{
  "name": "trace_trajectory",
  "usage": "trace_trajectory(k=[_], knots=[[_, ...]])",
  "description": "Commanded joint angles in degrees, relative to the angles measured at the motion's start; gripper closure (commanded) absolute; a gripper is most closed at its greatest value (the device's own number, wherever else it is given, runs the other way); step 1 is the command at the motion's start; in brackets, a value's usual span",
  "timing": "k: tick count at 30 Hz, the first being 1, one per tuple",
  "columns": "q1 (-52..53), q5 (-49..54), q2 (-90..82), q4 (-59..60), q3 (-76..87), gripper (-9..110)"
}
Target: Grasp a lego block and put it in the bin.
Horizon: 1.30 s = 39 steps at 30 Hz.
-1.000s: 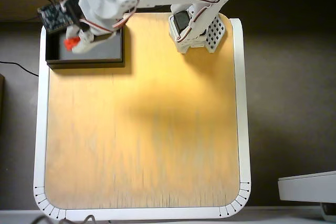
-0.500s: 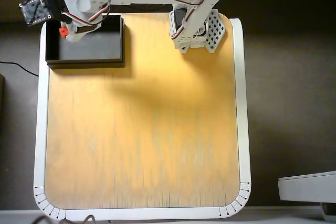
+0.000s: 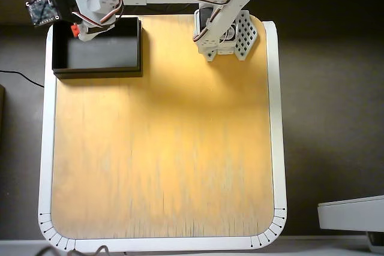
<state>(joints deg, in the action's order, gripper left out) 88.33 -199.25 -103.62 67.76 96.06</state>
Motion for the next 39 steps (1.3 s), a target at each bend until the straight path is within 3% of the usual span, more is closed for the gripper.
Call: trace_trajectory(k=[1, 17, 39], knots=[[0.9, -0.4, -1.5, -4.5, 1.4, 101], [0.7, -3.5, -1.6, -6.9, 8.7, 101], [0.5, -6.6, -5.8, -9.1, 8.6, 65]])
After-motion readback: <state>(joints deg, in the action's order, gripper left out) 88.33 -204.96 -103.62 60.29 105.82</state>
